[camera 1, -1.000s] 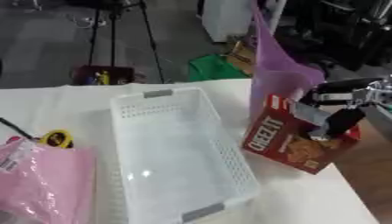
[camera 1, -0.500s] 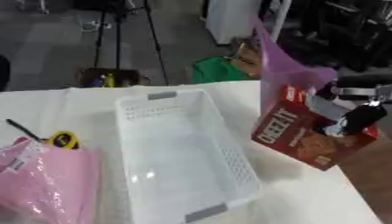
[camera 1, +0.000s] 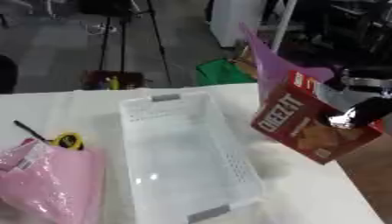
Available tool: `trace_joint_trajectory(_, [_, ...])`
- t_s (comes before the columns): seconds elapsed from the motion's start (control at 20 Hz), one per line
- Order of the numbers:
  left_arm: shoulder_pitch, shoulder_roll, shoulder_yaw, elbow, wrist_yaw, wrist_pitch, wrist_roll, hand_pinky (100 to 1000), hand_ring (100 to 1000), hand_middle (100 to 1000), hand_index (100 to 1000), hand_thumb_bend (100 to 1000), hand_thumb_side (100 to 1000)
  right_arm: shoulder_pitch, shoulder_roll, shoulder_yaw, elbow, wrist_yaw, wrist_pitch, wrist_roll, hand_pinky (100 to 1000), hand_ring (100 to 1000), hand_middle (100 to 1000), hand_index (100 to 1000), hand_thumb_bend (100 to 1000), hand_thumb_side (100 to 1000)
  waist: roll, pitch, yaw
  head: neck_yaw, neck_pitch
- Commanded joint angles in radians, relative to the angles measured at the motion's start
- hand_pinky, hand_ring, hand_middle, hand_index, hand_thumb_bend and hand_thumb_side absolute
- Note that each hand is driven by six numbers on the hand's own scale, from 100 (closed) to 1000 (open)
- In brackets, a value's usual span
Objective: Pick up objects on the table and place them in the box.
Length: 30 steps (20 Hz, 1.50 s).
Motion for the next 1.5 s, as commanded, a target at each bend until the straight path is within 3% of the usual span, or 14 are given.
trace_joint_trajectory(0.05, [-0.016, 0.016, 0.015, -0.012, -0.006, -0.001, -0.005, 817, 873, 889, 953, 100, 982, -0.020, -0.046, -0.033, -0.026, -0.015, 0.002, -0.017, 851, 753, 286, 405, 164, 512, -0.001, -0.025, 0.000, 0.013, -0.013])
trace_joint_trajectory(0.75, [-0.032, -0.004, 0.010, -0.012, -0.024, -0.011, -0.031, 815, 873, 888, 953, 100, 982, -0.168, 0.039, -0.049, 0.014, -0.092, 0.039, -0.029, 861, 738, 262, 390, 241, 534, -0.017, -0.068, 0.012, 0.030, 0.002])
trace_joint_trajectory(1.2, [-0.056, -0.032, 0.007, -0.012, -0.041, -0.026, -0.059, 814, 872, 887, 954, 100, 982, -0.335, 0.179, -0.004, 0.107, -0.072, 0.033, 0.008, 864, 731, 258, 387, 256, 545, -0.023, -0.105, 0.036, 0.004, 0.010])
trace_joint_trajectory(1.5, [-0.064, -0.045, 0.010, -0.012, -0.050, -0.031, -0.065, 813, 873, 887, 954, 100, 982, -0.420, 0.292, 0.025, 0.177, -0.056, 0.031, 0.050, 870, 724, 253, 383, 281, 520, -0.026, -0.115, 0.051, -0.005, 0.021])
